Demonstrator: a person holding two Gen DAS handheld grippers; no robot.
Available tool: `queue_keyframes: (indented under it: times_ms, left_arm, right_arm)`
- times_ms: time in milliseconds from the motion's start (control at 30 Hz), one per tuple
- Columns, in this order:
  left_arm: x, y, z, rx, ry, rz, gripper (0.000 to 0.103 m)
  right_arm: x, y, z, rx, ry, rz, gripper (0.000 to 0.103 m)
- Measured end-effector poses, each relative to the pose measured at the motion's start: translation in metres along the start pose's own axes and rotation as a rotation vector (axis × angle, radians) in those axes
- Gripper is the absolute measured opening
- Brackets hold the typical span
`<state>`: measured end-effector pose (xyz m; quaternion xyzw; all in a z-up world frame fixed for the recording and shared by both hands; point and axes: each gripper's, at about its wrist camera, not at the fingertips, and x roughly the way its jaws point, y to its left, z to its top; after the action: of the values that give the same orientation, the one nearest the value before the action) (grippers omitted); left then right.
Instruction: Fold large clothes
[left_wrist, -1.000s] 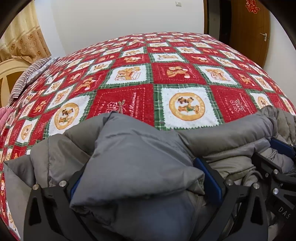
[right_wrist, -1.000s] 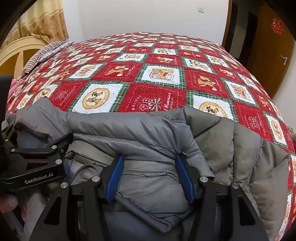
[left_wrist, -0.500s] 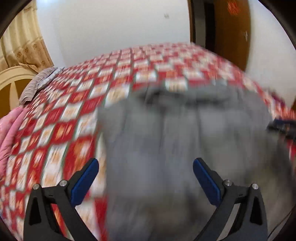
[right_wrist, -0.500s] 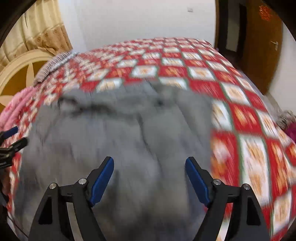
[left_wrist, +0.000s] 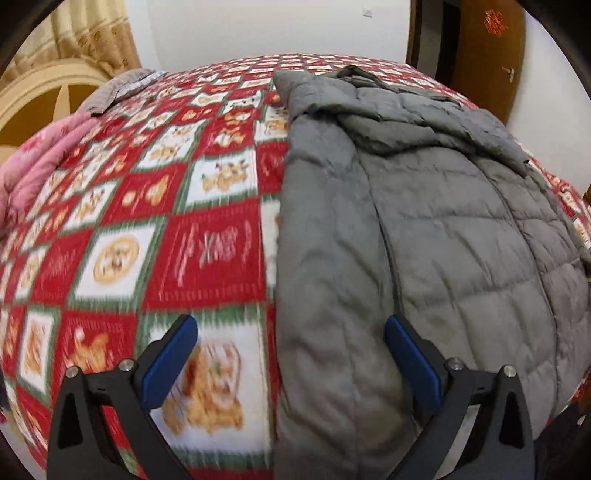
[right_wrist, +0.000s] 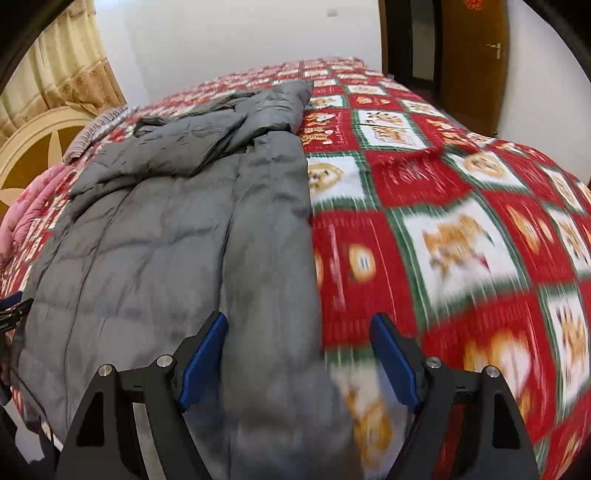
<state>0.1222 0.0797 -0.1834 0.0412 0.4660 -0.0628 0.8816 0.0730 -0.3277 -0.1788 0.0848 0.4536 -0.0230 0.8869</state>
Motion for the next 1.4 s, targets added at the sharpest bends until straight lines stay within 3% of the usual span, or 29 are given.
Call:
queue_keyframes:
  times_ms: [100, 400, 533, 567, 600, 633, 667, 733, 833, 933, 1133, 1233, 1300, 1400]
  left_arm:
    - [-0.005, 0.0, -0.016, -0.018, 0.01, -0.032, 0.103]
    - [-0.021, 0.001, -0.045, 0.0, -0.02, -0.055, 0.099]
    - [-0.031, 0.0, -0.057, 0.016, -0.006, -0.076, 0.099]
    - [-0.034, 0.0, -0.062, 0.03, -0.01, -0.079, 0.098]
    - [-0.036, -0.002, -0.066, 0.052, -0.015, -0.08, 0.093]
    - [-0.039, -0.005, -0.069, 0.077, -0.026, -0.084, 0.078]
    - [-0.044, -0.007, -0.071, 0.095, -0.037, -0.108, 0.065]
    - [-0.052, -0.011, -0.072, 0.103, -0.037, -0.173, 0.021]
    - [-0.068, -0.013, -0.071, 0.125, -0.077, -0.155, 0.011]
    - [-0.096, -0.011, -0.069, 0.13, -0.144, -0.169, 0.009]
    - [-0.199, 0.013, -0.058, 0.116, -0.351, -0.289, 0.008]
    - [-0.239, 0.02, -0.052, 0.12, -0.439, -0.306, 0.009]
    - [-0.243, 0.019, -0.038, 0.132, -0.457, -0.3, 0.009]
    - [-0.216, 0.012, -0.003, 0.164, -0.467, -0.256, 0.009]
  right_arm:
    - [-0.014, -0.003, -0.022, 0.036, 0.002, 0.051, 0.08]
    - [-0.033, 0.002, -0.07, -0.003, -0.012, 0.088, 0.077]
    - [-0.035, -0.001, -0.076, 0.01, -0.018, 0.109, 0.059]
    - [-0.036, -0.003, -0.076, 0.017, -0.019, 0.116, 0.046]
    - [-0.036, -0.005, -0.076, 0.027, -0.016, 0.138, 0.039]
    - [-0.036, -0.005, -0.074, 0.034, -0.012, 0.166, 0.025]
    - [-0.038, -0.006, -0.074, 0.043, -0.008, 0.203, 0.019]
    - [-0.042, -0.002, -0.072, 0.039, -0.005, 0.222, 0.014]
    - [-0.062, 0.004, -0.073, 0.015, -0.033, 0.24, 0.01]
    - [-0.095, 0.004, -0.071, 0.022, -0.089, 0.284, 0.009]
    - [-0.184, -0.003, -0.057, 0.038, -0.249, 0.376, 0.008]
    - [-0.239, -0.004, -0.05, 0.033, -0.352, 0.426, 0.008]
    - [-0.255, -0.005, -0.043, 0.036, -0.393, 0.433, 0.008]
    - [-0.238, -0.006, -0.013, 0.046, -0.407, 0.411, 0.008]
